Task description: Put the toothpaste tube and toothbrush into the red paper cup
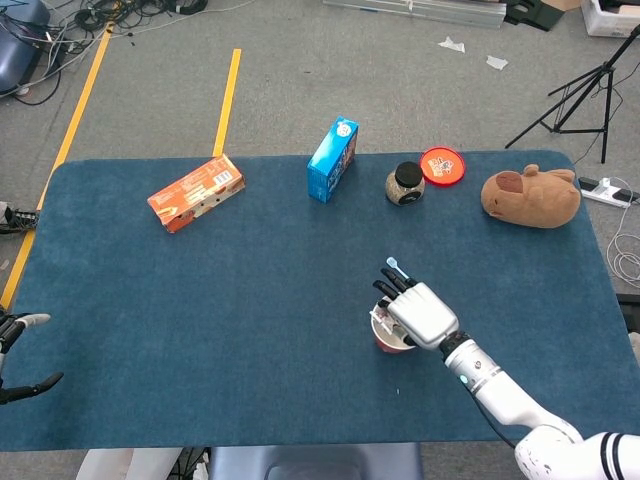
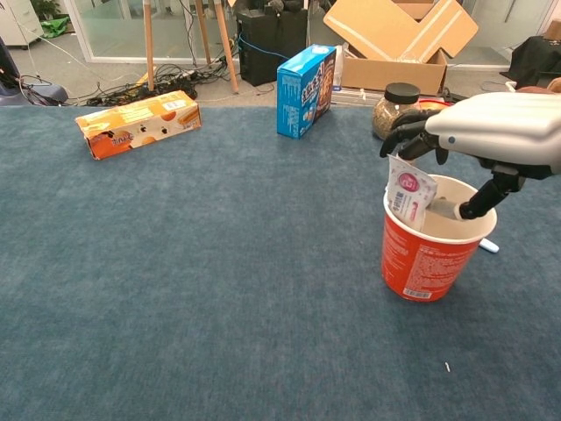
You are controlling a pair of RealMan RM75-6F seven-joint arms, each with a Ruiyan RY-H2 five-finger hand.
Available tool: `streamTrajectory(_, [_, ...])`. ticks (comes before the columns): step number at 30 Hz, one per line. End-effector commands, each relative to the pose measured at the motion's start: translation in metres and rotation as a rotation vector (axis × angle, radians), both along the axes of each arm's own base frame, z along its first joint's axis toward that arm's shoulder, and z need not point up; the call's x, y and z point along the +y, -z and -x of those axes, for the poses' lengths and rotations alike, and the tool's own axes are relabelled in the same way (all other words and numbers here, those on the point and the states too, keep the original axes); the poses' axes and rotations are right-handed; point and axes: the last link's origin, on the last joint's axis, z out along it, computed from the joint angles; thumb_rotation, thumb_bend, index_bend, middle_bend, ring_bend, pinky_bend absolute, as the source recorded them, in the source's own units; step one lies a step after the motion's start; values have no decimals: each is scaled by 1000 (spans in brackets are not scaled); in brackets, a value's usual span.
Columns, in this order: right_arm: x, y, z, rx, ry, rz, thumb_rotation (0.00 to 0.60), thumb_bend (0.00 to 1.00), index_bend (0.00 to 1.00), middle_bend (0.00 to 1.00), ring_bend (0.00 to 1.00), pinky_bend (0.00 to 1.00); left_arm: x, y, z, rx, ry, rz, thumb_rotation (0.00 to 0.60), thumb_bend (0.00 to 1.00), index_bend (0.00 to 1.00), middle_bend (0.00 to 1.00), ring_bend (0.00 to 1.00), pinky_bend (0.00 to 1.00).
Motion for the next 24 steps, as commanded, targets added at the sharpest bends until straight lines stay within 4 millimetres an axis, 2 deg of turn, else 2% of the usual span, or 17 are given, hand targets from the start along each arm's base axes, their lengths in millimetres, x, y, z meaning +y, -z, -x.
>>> streamTrajectory(1, [1, 1, 0, 0, -2, -2, 600, 382, 668, 197, 5, 351, 0, 0, 0, 0, 0, 0, 600, 0, 252, 267, 199, 202])
streamTrajectory(10, [1, 0, 2, 1, 2, -6, 600, 361, 668, 197, 5, 347, 0, 0, 0, 0, -1, 0, 600, 0, 252, 267, 199, 202])
streamTrajectory(16, [2, -3, 3, -2, 1, -2, 600, 265, 668, 197, 5, 343, 0, 0, 0, 3, -1, 1, 600, 0, 252, 267, 199, 202])
streamTrajectory(24, [3, -9, 7, -18, 7, 11, 600, 253, 668, 197, 5, 342, 0, 0, 0, 4, -2, 1, 600, 0, 252, 267, 199, 202])
